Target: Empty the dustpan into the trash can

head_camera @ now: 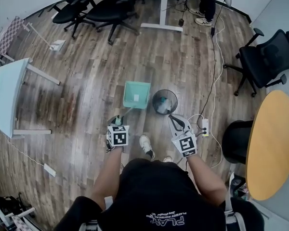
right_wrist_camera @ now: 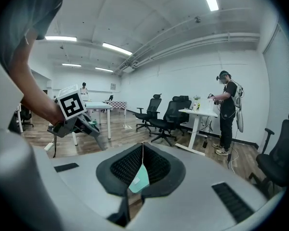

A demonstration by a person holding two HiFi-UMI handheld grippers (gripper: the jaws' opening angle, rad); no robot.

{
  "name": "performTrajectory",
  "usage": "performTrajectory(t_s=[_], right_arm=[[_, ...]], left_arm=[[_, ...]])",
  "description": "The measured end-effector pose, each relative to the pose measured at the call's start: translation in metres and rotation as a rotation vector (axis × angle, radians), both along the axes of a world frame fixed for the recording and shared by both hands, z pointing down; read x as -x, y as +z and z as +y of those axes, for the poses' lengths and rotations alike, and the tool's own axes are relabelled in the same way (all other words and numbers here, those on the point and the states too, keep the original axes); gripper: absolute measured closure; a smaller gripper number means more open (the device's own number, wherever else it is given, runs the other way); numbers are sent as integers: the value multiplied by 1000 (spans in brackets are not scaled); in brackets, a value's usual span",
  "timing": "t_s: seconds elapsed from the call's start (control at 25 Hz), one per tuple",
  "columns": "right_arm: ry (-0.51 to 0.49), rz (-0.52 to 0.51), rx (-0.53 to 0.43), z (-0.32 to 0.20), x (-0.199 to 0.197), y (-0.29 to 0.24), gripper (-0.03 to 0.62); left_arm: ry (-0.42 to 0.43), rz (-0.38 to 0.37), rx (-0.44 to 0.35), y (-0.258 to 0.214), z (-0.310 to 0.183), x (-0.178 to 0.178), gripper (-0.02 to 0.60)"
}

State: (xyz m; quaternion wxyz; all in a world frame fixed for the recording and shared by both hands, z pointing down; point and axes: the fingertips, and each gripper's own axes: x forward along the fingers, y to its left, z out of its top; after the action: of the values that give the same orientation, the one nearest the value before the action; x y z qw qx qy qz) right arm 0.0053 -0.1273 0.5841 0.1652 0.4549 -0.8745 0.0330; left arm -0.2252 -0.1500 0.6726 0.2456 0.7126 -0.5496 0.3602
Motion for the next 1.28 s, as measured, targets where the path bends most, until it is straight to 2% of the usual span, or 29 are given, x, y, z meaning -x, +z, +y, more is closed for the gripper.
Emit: performTrajectory(t_s=[0.24,0.48,0.76,1.0,1.28], right_arm=[[16,-6,69,-14,13,32,569],[34,-18,108,-37,29,53,569],[48,-4,167,-47,28,76,569],[79,3,179,-49,25,88,569],[100,-11,224,-38,30,104,569]], left_arm=[[25,-17,88,47,-16,-1,483],[35,-17,139,89,-40,3,483],[18,0,196,126,-59,-2,483],[36,-7,229,155,-63,-8,483],[13,-19,236,166,-72,-10,483]])
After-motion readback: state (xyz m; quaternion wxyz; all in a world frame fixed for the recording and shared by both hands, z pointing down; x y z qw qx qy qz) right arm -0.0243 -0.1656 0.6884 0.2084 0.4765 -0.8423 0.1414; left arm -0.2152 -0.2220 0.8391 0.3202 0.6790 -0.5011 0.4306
